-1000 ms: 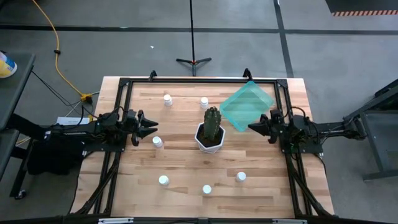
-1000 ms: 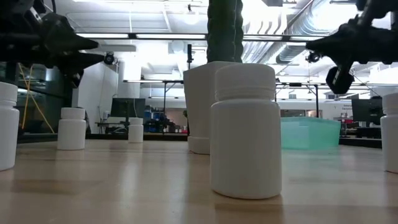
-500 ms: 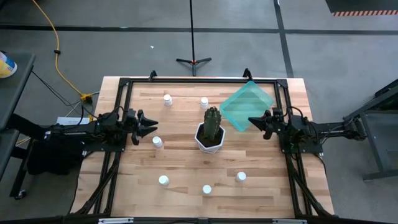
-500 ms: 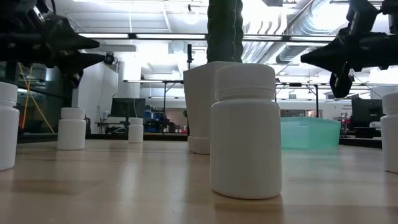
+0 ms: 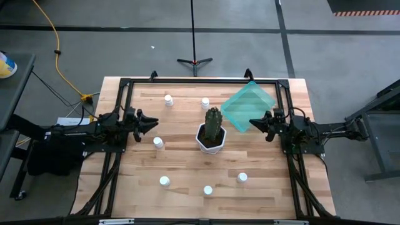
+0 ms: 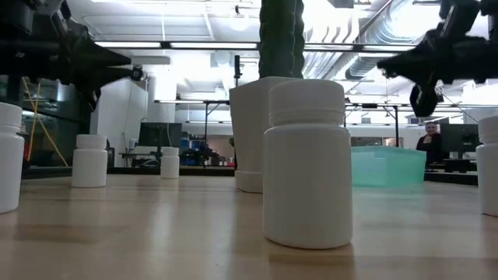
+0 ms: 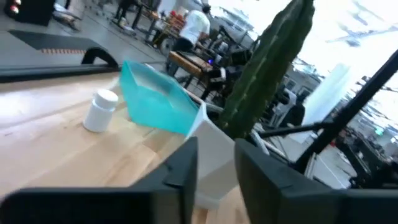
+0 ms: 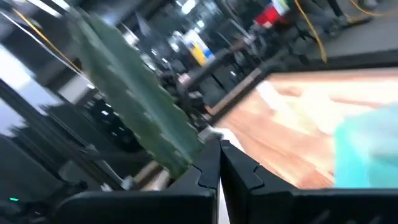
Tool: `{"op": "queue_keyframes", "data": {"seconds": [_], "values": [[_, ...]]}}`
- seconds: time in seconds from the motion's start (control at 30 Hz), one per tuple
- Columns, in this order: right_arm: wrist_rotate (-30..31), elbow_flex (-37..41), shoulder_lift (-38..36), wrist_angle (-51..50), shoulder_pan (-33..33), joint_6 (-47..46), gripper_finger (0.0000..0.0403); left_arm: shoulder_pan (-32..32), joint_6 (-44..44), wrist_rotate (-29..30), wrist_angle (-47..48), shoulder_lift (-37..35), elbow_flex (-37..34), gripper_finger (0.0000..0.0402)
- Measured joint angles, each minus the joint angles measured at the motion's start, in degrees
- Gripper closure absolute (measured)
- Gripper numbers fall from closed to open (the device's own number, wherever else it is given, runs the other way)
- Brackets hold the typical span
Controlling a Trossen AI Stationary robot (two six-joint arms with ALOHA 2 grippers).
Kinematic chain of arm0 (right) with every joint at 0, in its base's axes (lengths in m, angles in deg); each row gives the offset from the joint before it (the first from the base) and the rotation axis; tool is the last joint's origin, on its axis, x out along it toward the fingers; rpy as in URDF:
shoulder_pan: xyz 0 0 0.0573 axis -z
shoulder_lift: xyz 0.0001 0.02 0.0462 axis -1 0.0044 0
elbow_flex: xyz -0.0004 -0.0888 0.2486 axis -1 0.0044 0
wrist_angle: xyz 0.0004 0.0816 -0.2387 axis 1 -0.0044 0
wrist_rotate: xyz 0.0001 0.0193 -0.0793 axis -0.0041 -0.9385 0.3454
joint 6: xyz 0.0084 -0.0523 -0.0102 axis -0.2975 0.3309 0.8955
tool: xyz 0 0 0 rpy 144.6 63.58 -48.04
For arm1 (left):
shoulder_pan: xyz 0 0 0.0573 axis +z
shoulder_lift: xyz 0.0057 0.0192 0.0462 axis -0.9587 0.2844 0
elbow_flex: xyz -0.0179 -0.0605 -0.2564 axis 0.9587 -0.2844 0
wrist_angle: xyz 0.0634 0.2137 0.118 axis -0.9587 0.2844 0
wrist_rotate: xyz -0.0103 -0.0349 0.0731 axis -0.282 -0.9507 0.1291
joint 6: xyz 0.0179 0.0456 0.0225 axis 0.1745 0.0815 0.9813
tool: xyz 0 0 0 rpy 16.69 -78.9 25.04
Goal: Pick and place pill bottles into a basket
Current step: Put the white medicine bottle into the blue bin
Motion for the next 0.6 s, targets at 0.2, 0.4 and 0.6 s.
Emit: {"op": "queue_keyframes", "data": {"seconds": [0.2,0.4,0.6], "values": [[-2.1,-3.1,0.0,9.0,-0.7,7.5,0.0378,0.0,1.2,0.1,-2.4,-0.1,2.6,0.0360],[-0.6,-11.5,1.7,2.6,-1.8,13.3,0.0287,0.0,1.4,0.8,-2.1,0.0,2.7,0.0364],[-6.6,-20.4,4.8,-7.2,-3.5,17.3,0.0196,0.0,1.5,2.2,-0.4,0.0,2.7,0.0291]]}}
